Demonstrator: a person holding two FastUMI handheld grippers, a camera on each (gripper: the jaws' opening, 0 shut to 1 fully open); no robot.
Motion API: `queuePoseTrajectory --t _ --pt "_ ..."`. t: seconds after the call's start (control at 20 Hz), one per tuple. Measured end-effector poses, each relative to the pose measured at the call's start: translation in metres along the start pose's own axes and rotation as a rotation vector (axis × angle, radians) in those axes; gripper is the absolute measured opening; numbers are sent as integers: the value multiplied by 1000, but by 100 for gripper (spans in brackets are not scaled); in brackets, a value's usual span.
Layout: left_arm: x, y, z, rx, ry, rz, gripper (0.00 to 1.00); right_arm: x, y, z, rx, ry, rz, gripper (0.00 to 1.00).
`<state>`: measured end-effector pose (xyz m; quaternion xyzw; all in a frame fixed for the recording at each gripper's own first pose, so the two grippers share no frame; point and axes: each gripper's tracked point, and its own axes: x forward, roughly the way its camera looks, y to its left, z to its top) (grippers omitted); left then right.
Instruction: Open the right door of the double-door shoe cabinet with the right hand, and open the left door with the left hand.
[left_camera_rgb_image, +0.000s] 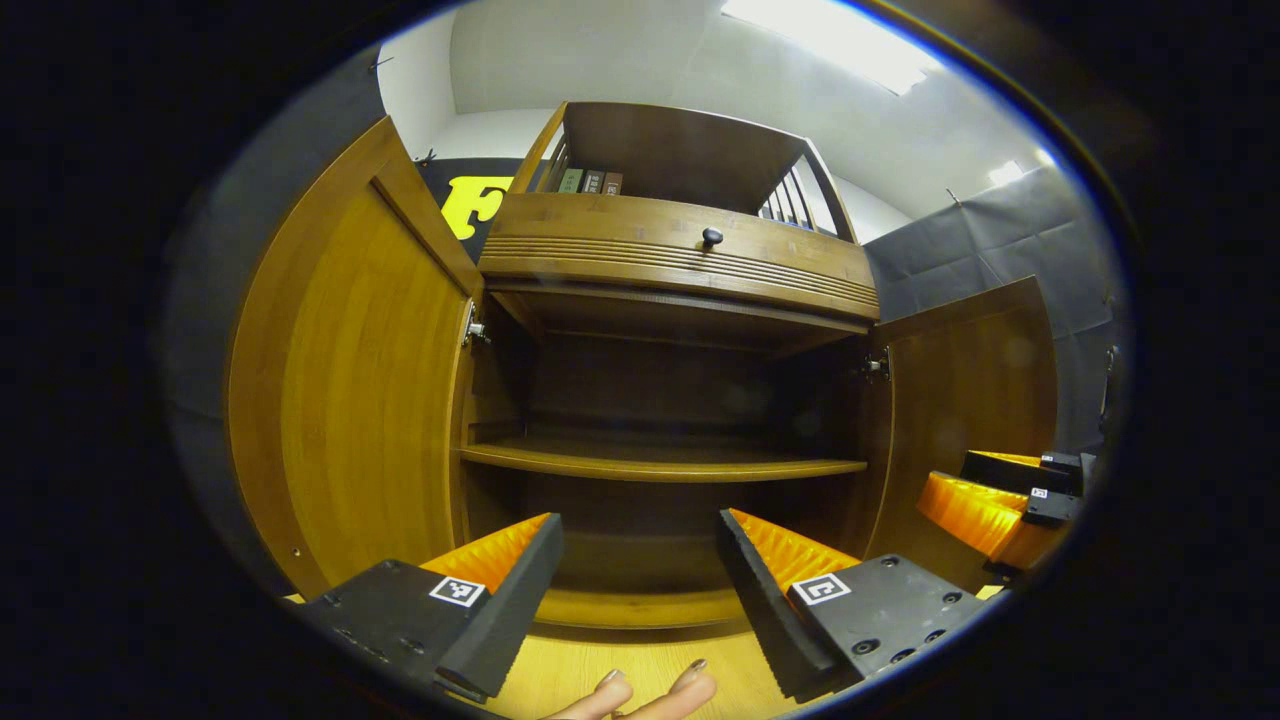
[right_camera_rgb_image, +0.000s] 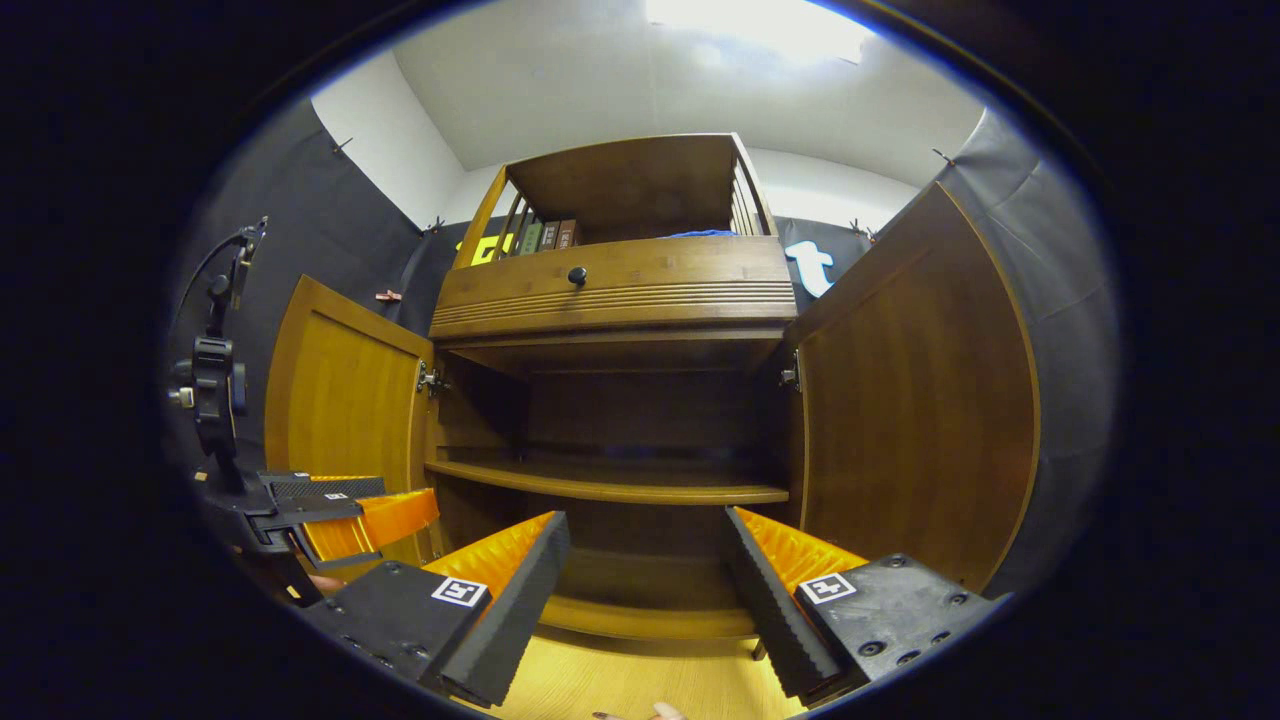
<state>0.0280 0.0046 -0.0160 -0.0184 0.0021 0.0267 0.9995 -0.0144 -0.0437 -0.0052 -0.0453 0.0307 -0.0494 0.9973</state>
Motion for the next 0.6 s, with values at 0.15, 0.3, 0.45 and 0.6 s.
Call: queuePoseTrajectory --t 0.15,0.3,0.45,0.6 --pt "-1 1 0 -2 0 5 95 0 1 -2 1 5 2 97" --pt "-1 1 -2 -1 4 4 95 -1 3 -1 3 6 9 97" --pt "-1 3 -5 1 9 8 96 -1 5 0 1 1 11 97" --pt "-2 2 -2 2 4 9 95 -2 6 0 -1 0 14 97"
